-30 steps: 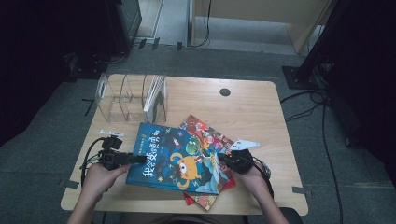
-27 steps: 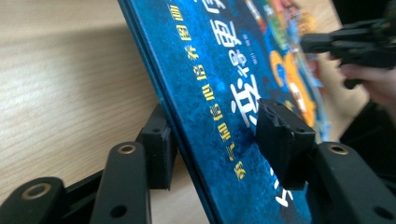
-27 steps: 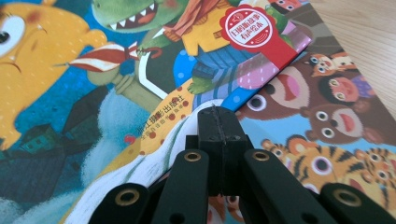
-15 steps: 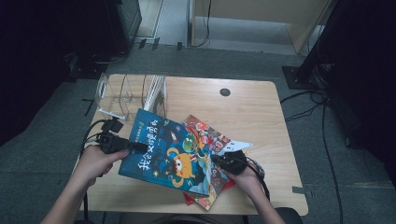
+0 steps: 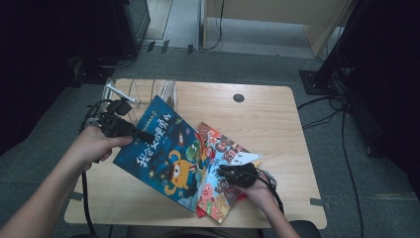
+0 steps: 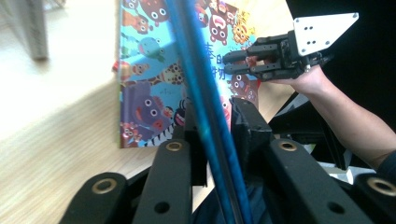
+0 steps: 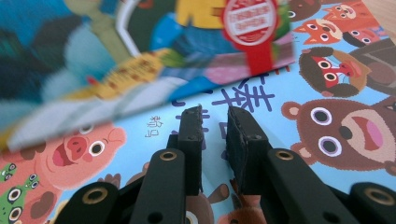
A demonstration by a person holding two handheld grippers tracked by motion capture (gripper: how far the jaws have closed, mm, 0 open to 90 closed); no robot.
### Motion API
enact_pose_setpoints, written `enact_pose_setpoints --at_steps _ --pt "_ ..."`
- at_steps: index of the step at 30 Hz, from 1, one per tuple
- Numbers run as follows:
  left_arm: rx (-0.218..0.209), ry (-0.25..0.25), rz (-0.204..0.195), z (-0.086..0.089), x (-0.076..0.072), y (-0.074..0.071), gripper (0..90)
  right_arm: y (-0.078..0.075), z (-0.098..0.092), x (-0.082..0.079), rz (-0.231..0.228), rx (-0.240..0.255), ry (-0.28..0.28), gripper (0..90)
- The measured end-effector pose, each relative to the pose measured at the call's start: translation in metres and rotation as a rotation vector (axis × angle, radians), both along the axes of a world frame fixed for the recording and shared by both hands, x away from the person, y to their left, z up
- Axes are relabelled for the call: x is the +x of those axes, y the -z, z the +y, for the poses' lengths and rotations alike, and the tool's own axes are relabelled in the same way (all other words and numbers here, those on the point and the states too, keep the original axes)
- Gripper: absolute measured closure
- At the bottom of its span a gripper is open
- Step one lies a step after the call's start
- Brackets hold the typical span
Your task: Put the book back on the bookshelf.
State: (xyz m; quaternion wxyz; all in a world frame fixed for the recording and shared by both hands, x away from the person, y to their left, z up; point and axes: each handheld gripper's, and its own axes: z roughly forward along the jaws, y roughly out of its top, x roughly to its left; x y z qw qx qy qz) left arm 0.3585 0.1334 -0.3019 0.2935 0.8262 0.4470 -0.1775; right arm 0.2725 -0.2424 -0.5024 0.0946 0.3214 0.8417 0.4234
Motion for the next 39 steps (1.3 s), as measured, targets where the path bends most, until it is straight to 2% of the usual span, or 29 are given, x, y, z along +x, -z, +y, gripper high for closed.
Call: enact_pose_setpoints --at_steps 3,4,7,9,12,16,19,25,33,39 --pt "0.014 0.008 0.004 0.001 0.005 -0.012 82.8 0.000 0.001 -0.001 -0.012 -0.012 -0.007 72.3" --pt "0.024 0.025 0.005 0.001 0.005 -0.016 83.4 -0.001 0.002 -0.001 -0.014 -0.017 -0.007 72.0" --pt "0.084 0.030 0.006 -0.002 0.005 -0.026 83.5 -0.001 0.002 -0.001 -0.020 -0.025 -0.010 71.3" --pt "0.107 0.051 -0.010 -0.001 0.003 -0.034 83.7 -0.001 0.002 -0.001 -0.023 -0.032 -0.011 71.0" --pt "0.150 0.056 -0.031 0.002 0.000 -0.044 83.5 -0.001 0.003 -0.002 -0.031 -0.043 -0.014 70.2" --pt "0.184 0.035 -0.044 0.013 -0.004 -0.055 82.7 -0.001 0.003 -0.003 -0.033 -0.044 -0.016 68.9" --pt "0.191 0.018 -0.056 0.025 -0.007 -0.061 82.4 -0.001 0.003 -0.002 -0.026 -0.039 -0.016 66.3" --pt "0.161 -0.046 -0.050 0.052 -0.009 -0.064 82.0 -0.001 0.002 -0.001 -0.027 -0.034 -0.009 60.7" --pt "0.180 -0.116 -0.035 0.081 -0.013 -0.068 82.0 0.000 0.001 0.000 -0.028 -0.031 -0.005 56.4" --pt "0.176 -0.164 -0.038 0.103 -0.014 -0.068 80.6 0.001 0.001 0.002 -0.043 -0.032 -0.004 52.8"
